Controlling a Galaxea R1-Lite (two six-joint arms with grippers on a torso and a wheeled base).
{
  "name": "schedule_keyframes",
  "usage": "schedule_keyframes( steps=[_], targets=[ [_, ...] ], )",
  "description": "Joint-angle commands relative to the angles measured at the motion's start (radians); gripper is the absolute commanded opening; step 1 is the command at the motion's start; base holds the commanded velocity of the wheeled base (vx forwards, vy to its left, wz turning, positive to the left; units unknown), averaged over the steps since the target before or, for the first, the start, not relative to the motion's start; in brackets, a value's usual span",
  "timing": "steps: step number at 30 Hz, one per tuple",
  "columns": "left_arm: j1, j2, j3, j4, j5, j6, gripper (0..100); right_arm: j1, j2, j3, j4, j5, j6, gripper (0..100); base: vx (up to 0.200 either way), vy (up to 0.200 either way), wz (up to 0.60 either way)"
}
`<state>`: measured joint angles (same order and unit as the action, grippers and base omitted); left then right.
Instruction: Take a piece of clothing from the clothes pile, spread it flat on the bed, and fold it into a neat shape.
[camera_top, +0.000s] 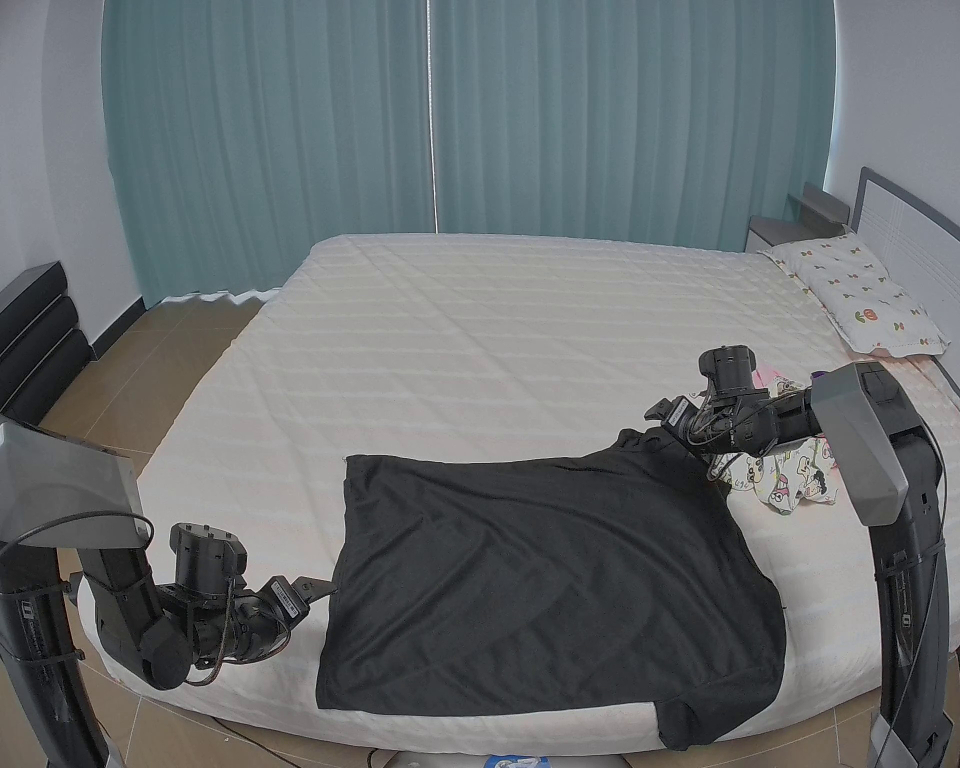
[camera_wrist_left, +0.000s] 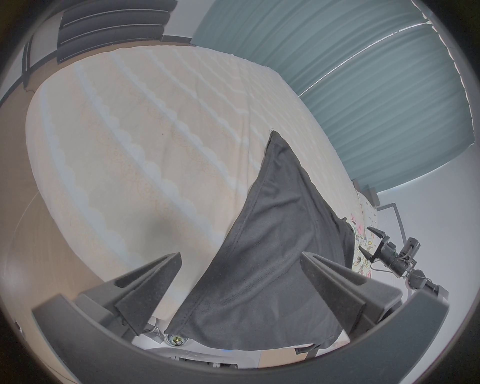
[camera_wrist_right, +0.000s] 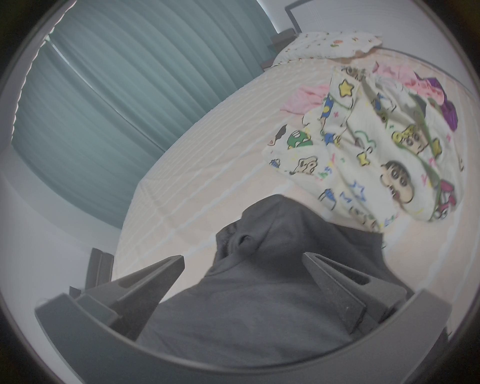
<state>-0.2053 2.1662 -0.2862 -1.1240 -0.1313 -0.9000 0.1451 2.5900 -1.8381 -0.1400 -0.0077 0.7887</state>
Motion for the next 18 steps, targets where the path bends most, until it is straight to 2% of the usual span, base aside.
schedule_keyframes(
  steps=[1,8,18],
  targets=[
    [0.000,0.003,0.004,0.000,-0.001,0.000,100,0.030,0.105,-0.133,0.042,0.000,0.066,100,0.000,0.000,0.00],
    [0.000,0.003,0.004,0.000,-0.001,0.000,100,0.033,0.154,-0.162,0.065,-0.006,0.089,100,0.000,0.000,0.00],
    [-0.003,0.004,0.005,0.000,0.001,0.000,100,0.019,0.154,-0.162,0.020,-0.003,0.110,100,0.000,0.000,0.00]
  ],
)
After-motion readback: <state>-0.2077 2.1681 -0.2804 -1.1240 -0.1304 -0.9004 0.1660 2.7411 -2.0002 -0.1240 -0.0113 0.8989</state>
